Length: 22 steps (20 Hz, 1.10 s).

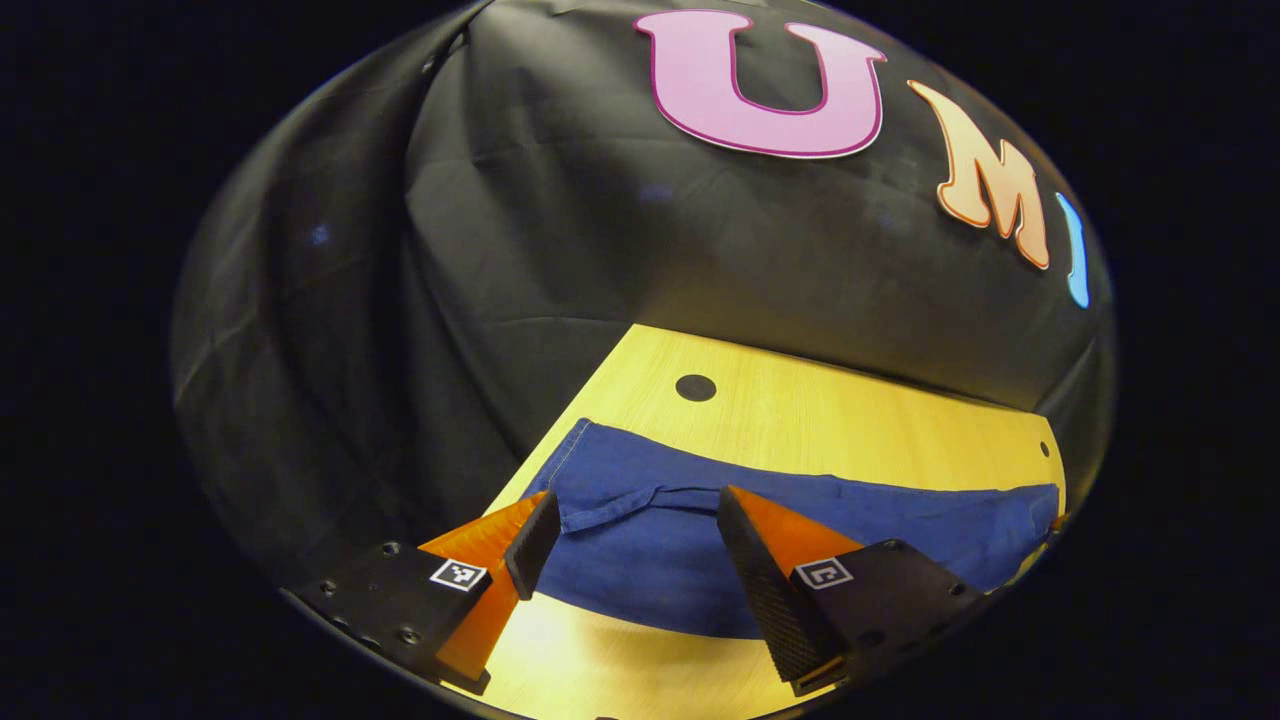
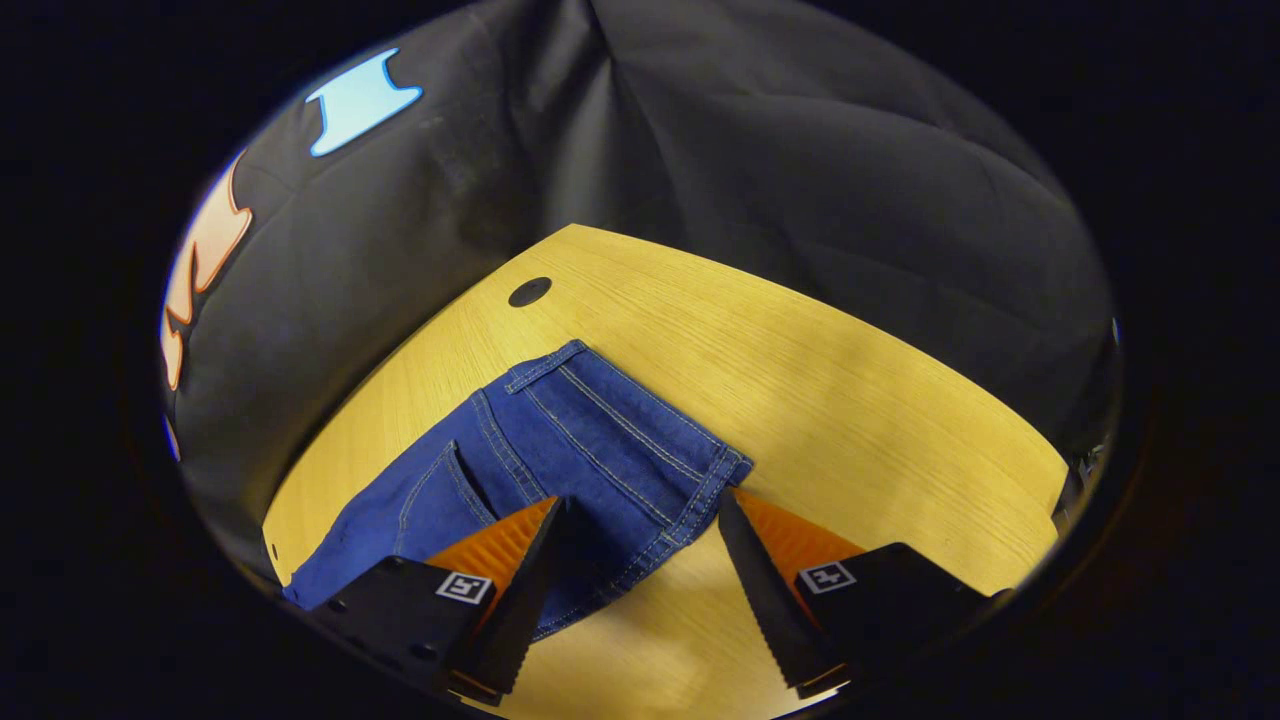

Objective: Grasp the waist and the cuffs of the jeans and fold them to make the two legs overlap; first hold the waist and fold one-third of the jeans toward the cuffs, then hold the cuffs and fold the remaining one-third in the same direction to finish folding.

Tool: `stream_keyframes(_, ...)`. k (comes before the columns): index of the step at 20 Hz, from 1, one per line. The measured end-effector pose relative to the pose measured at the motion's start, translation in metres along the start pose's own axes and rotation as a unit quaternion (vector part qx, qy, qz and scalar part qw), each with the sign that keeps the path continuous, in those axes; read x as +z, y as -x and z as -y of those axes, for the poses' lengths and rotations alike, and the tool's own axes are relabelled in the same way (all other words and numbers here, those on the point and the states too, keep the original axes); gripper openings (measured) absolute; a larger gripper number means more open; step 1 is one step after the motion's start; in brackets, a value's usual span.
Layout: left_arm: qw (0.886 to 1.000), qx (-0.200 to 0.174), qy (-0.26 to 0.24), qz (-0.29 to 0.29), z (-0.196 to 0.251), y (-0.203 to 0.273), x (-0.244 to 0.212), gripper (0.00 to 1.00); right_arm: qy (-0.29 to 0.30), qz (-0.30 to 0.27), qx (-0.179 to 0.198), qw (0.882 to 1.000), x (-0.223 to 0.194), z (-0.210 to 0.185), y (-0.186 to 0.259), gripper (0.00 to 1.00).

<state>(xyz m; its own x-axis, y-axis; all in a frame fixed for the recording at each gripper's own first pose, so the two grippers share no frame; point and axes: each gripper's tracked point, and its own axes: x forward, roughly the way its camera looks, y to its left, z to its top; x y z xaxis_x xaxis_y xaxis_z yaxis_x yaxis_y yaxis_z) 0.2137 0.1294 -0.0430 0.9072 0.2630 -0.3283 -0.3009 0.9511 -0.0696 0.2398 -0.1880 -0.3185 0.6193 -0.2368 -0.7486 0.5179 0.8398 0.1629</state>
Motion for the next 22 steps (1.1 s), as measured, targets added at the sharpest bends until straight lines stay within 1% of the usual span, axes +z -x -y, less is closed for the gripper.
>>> stream_keyframes(2,1.0,-0.005,0.007,-0.004,0.005,0.002,-0.006,0.96,0.003,-0.002,0.001,1.0,-0.003,-0.004,-0.002,0.88)
stream_keyframes(3,1.0,-0.007,0.011,-0.005,0.007,0.003,-0.008,0.96,0.004,0.003,0.006,1.0,-0.004,-0.004,-0.003,0.77)
stream_keyframes(4,1.0,-0.011,0.014,-0.004,0.01,0.005,-0.009,0.96,-0.009,-0.01,0.027,1.0,-0.01,-0.012,-0.005,0.76)
stream_keyframes(6,1.0,-0.016,0.018,-0.005,0.014,0.008,-0.011,0.96,-0.045,-0.01,0.044,0.998,-0.007,-0.014,-0.007,0.46)
stream_keyframes(7,1.0,-0.018,0.02,-0.005,0.016,0.01,-0.013,0.96,-0.057,-0.021,0.051,0.997,-0.01,-0.013,-0.007,0.4)
stream_keyframes(8,1.0,-0.018,0.021,-0.005,0.017,0.012,-0.013,0.96,-0.072,-0.028,0.052,0.996,-0.008,-0.013,-0.006,0.39)
stream_keyframes(10,1.0,-0.018,0.021,-0.005,0.016,0.016,-0.016,0.96,-0.08,-0.035,0.057,0.995,-0.008,-0.015,-0.007,0.36)
stream_keyframes(12,1.0,-0.02,0.019,-0.007,0.018,0.02,-0.021,0.96,-0.049,-0.013,0.057,0.997,-0.005,-0.016,-0.007,0.34)
stream_keyframes(14,1.0,-0.019,0.015,-0.012,0.018,0.024,-0.025,0.96,-0.007,0.019,0.044,0.999,-0.001,-0.016,-0.004,0.27)
stream_keyframes(15,1.0,-0.02,0.014,-0.014,0.018,0.026,-0.027,0.96,0.006,0.029,0.036,0.999,0.001,-0.018,-0.001,0.25)
stream_keyframes(16,1.0,-0.022,0.014,-0.015,0.019,0.028,-0.029,0.96,0.011,0.037,0.03,0.999,0.004,-0.02,0.002,0.24)
stream_keyframes(17,1.0,-0.024,0.014,-0.013,0.02,0.03,-0.028,0.96,0.011,0.046,0.03,0.998,0.008,-0.023,0.008,0.2)
stream_keyframes(18,0.999,-0.027,0.014,-0.01,0.02,0.032,-0.029,0.96,0.012,0.059,0.034,0.998,0.013,-0.024,0.015,0.21)
stream_keyframes(19,0.999,-0.028,0.016,-0.006,0.019,0.034,-0.028,0.96,0.015,0.067,0.039,0.997,0.018,-0.024,0.024,0.19)
stream_keyframes(21,0.999,-0.03,0.024,-0.006,0.016,0.036,-0.032,0.96,0.029,0.082,0.048,0.995,0.028,-0.026,0.041,0.21)
stream_keyframes(22,0.999,-0.035,0.025,-0.005,0.015,0.037,-0.035,0.96,0.04,0.093,0.051,0.994,0.032,-0.029,0.047,0.2)
